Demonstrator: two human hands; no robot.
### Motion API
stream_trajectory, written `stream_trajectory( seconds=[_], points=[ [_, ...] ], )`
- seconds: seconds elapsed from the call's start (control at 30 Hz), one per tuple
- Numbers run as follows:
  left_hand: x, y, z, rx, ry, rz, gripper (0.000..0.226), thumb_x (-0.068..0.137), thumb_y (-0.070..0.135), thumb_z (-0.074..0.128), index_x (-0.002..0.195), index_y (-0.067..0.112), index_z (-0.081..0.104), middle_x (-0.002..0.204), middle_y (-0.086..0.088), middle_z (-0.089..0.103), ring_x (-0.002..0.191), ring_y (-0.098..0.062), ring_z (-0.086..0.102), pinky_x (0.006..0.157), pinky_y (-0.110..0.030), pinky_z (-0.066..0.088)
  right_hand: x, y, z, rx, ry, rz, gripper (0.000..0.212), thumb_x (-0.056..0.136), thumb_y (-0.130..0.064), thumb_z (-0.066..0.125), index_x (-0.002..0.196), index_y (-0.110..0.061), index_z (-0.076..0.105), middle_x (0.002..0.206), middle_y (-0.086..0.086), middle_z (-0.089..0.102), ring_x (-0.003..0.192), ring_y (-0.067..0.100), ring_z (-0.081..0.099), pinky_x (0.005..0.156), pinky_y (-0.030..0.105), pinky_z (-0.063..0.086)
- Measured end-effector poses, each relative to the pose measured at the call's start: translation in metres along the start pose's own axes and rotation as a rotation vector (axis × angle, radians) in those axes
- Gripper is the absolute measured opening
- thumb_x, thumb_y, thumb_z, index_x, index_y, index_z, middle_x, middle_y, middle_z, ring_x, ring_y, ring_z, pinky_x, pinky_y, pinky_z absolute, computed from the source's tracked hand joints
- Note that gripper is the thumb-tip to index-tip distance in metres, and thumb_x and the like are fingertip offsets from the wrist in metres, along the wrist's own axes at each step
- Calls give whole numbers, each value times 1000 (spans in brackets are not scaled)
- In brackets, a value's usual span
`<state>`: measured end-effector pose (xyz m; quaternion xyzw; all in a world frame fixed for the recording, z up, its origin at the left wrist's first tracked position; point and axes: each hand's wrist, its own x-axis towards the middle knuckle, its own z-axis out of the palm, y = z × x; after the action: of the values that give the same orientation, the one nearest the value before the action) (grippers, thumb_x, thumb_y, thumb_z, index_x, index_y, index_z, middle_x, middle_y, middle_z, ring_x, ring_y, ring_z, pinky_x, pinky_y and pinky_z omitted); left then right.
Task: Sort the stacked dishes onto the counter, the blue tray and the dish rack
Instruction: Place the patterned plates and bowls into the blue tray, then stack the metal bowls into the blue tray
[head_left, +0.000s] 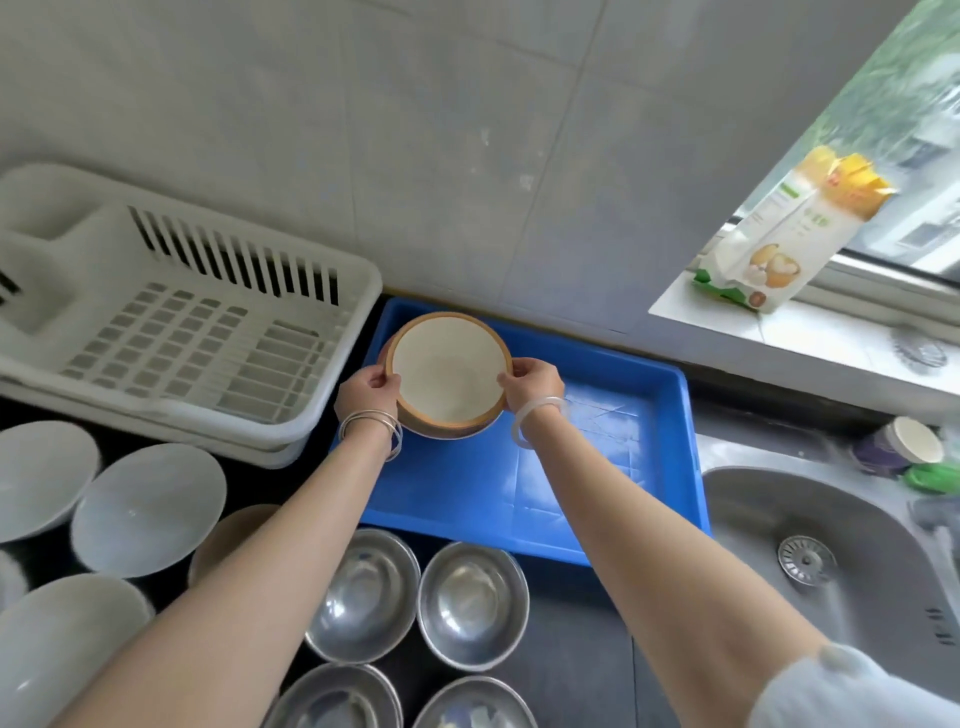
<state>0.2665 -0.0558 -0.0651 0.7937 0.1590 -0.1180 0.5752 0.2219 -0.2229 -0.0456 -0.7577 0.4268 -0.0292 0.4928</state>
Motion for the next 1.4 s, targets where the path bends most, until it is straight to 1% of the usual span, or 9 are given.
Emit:
stream_trajectory(
  seconds=[0.17,0.53,0.73,0.83,0.93,1.0,1.13,1.27,1.4],
  points=[
    [6,-3,2,3,-16,1,28,86,10,57,112,5,65,112,-13,69,104,-30,63,95,-39,48,5,5,6,-40,3,3,22,81,-7,54,90,-20,69,82,4,68,80,28,67,78,42,59],
    [2,-3,4,33,6,21,30,87,9,53,115,8,64,116,-12,68,107,-29,62,91,-33,46,-4,9,3,-23,-33,-42,33,89,-17,52,122,-16,58,114,5,67,90,24,64,83,36,55],
    [-33,-6,-12,-234,-90,-101,38,88,11,56,126,7,55,119,-10,63,97,-19,61,92,-30,49,-50,20,-18,6,-77,-117,36,93,-24,48,128,-19,48,122,2,63,101,21,60,76,30,48],
    [-67,-13,-24,-241,-160,-138,37,89,7,55,125,2,53,111,-14,62,92,-20,61,87,-25,51,-79,36,-37,33,-58,-178,25,93,-22,47,115,-18,58,111,3,66,95,19,62,72,31,47],
    [-109,-32,-40,-269,-187,-170,27,88,1,56,114,-3,58,101,-16,61,75,-16,61,61,-10,54,-111,60,-57,114,-83,-192,17,91,-19,50,82,-25,63,83,-4,70,80,14,68,74,37,54],
    [-139,-51,-48,-225,-218,-208,23,87,1,57,109,-1,59,92,-12,63,72,-14,61,55,-7,52,-128,84,-68,110,-91,-171,21,89,-19,53,73,-28,62,74,-7,69,71,9,67,76,38,55],
    [-185,-95,-59,95,-275,-220,25,82,8,63,106,2,66,92,-12,70,84,-25,65,82,-31,54,-153,135,-76,-26,-112,-47,17,86,-18,54,73,-19,64,75,6,71,76,27,68,77,44,55],
    [-216,-119,-63,347,-326,-123,25,80,9,67,104,8,67,103,-12,71,98,-22,65,83,-24,46,-166,161,-71,-207,-203,19,12,82,-27,57,86,-21,66,83,-2,71,81,21,66,72,28,49],
    [-231,-126,-57,467,-359,-47,28,80,4,63,106,10,67,108,-7,70,101,-17,64,93,-27,48,-169,160,-58,-184,-244,58,17,82,-25,59,95,-19,68,79,-4,69,66,19,65,76,39,58]
  ],
)
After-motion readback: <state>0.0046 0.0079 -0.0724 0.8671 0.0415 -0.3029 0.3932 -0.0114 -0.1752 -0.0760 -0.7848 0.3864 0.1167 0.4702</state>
